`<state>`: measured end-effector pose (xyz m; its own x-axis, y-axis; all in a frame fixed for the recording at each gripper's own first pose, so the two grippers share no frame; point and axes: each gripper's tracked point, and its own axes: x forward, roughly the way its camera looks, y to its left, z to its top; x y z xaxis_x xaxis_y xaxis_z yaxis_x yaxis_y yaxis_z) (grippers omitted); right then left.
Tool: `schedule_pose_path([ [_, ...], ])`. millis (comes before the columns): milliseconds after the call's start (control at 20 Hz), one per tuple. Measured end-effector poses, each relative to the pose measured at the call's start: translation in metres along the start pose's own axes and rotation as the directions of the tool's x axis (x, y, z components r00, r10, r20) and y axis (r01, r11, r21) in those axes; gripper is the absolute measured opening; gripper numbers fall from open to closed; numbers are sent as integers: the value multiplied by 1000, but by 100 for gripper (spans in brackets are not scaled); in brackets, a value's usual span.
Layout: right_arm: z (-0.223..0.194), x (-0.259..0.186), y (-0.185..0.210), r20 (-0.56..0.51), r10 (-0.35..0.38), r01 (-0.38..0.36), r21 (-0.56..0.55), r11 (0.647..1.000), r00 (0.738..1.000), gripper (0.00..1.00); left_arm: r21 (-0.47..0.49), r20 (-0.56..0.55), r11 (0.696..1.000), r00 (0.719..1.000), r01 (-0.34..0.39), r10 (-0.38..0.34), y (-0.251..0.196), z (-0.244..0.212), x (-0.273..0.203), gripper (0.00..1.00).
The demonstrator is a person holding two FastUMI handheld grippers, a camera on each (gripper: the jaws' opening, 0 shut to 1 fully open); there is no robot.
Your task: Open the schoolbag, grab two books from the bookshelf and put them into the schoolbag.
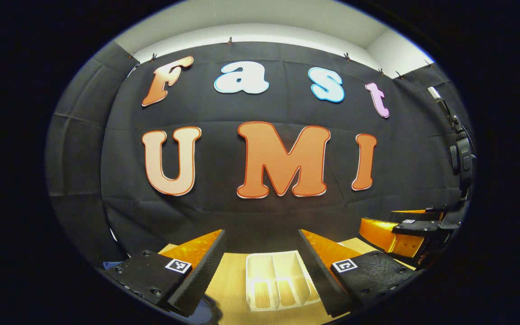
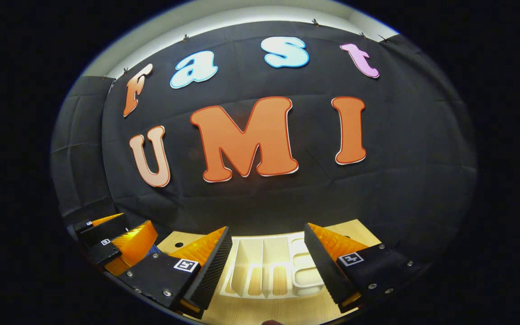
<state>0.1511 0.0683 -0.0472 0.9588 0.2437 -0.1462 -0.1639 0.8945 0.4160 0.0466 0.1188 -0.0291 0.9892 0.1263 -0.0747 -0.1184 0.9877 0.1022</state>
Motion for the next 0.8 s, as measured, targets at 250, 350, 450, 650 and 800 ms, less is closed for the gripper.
schedule_pose_path([
  [250,23,-10,3,154,-2,10,-51,999,988,96,-33,72,999,997,-5,7,0,10,-11,99],
  [350,24,-13,3,195,-5,15,-47,999,981,96,-19,91,1000,996,-21,23,2,11,-14,99],
  [450,20,-13,4,197,-3,12,-44,999,980,96,-6,119,1000,992,-31,31,3,16,-18,99],
  [650,15,-13,7,201,3,6,-45,999,979,96,24,123,999,992,-39,35,3,13,-22,96],
  [800,14,-17,11,221,9,6,-70,998,975,96,10,141,1000,990,-15,14,1,16,-24,99],
])
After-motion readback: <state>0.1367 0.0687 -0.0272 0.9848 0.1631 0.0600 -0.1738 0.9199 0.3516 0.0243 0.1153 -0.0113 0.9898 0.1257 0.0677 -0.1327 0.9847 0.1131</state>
